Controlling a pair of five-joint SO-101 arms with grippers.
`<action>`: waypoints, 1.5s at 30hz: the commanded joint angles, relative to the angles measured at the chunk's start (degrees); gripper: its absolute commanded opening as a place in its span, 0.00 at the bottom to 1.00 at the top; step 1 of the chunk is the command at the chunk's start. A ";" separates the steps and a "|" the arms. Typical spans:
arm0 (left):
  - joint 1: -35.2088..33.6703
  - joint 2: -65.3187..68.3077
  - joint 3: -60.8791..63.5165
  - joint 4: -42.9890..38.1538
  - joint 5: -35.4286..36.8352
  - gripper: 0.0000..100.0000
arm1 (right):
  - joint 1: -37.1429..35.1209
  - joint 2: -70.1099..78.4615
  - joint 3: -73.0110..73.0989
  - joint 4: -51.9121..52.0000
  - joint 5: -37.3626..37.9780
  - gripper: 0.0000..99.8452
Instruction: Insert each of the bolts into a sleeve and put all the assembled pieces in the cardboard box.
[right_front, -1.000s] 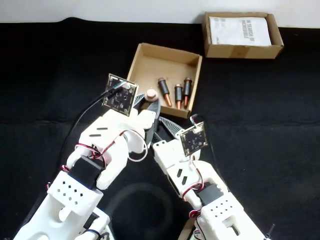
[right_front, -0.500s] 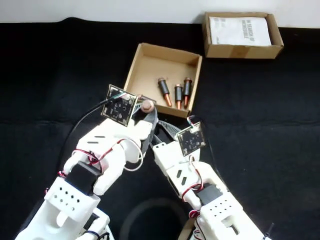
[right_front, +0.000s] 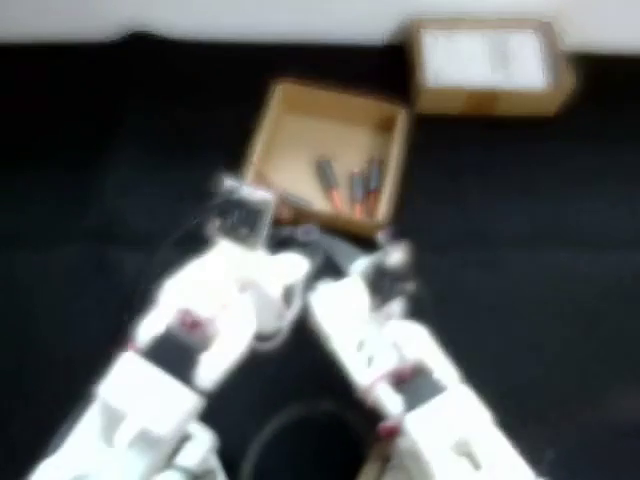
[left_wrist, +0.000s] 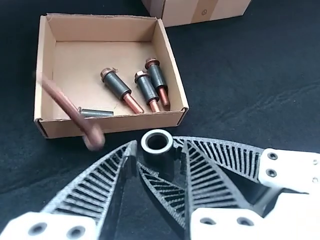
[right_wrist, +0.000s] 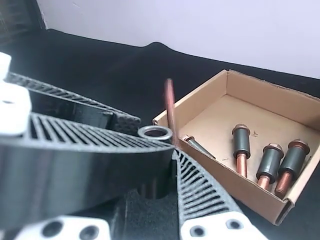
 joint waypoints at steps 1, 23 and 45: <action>0.57 0.22 0.22 -0.35 -0.09 0.15 | -0.40 -1.63 -5.76 -1.19 0.44 0.01; -28.88 46.46 -40.04 22.33 11.43 0.28 | 14.99 -6.99 -0.22 4.53 3.25 0.01; -16.40 103.25 -125.85 63.74 6.24 0.40 | 17.45 -13.41 9.45 4.53 3.25 0.01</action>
